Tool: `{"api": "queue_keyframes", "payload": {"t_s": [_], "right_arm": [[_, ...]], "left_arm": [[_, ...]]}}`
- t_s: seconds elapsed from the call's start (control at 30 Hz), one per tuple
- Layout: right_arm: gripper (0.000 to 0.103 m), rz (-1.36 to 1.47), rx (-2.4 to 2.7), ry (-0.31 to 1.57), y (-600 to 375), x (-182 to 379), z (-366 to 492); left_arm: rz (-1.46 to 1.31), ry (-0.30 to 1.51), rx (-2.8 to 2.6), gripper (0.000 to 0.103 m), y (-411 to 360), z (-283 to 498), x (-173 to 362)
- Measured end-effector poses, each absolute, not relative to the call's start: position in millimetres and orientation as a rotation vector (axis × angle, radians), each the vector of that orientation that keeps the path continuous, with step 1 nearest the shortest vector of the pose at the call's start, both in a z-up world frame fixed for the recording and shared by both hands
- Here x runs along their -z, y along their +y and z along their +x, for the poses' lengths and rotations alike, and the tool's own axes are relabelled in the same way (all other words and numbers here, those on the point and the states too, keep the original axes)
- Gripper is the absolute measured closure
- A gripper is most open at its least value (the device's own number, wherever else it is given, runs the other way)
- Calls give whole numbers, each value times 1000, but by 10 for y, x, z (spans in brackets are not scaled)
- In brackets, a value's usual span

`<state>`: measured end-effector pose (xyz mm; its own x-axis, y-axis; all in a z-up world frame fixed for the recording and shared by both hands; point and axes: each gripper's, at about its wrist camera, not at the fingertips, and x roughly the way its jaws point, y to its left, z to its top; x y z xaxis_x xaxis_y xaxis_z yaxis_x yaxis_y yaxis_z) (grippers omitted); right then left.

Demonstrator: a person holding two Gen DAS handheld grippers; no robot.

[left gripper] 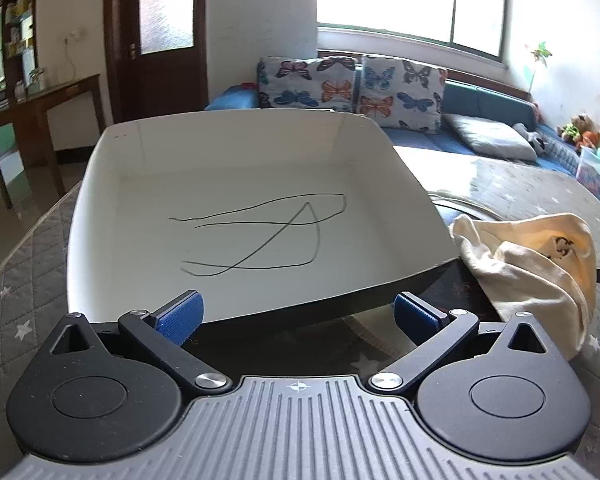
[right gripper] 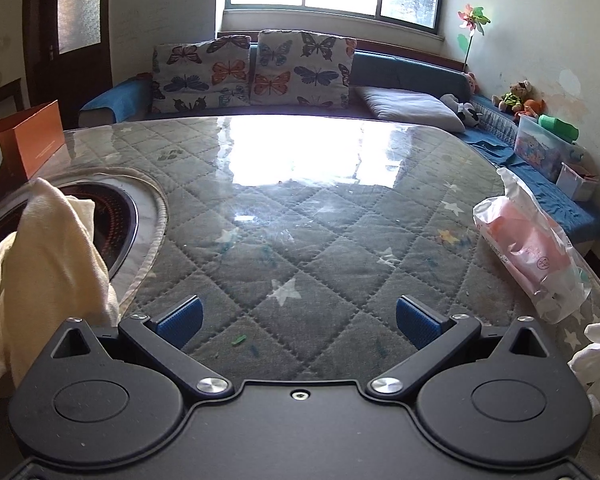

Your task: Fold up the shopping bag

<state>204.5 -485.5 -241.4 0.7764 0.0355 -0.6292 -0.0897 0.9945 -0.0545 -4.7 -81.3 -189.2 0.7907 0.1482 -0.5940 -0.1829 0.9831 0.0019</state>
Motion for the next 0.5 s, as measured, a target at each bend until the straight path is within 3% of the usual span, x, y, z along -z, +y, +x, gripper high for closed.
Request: {"api": "queue_keyframes", "payload": {"t_s": [0.5], "right_arm": [[0, -85, -91, 667, -4814, 2370, 1999]], "left_arm": [[-25, 654, -126, 0, -988, 38, 1965]]}}
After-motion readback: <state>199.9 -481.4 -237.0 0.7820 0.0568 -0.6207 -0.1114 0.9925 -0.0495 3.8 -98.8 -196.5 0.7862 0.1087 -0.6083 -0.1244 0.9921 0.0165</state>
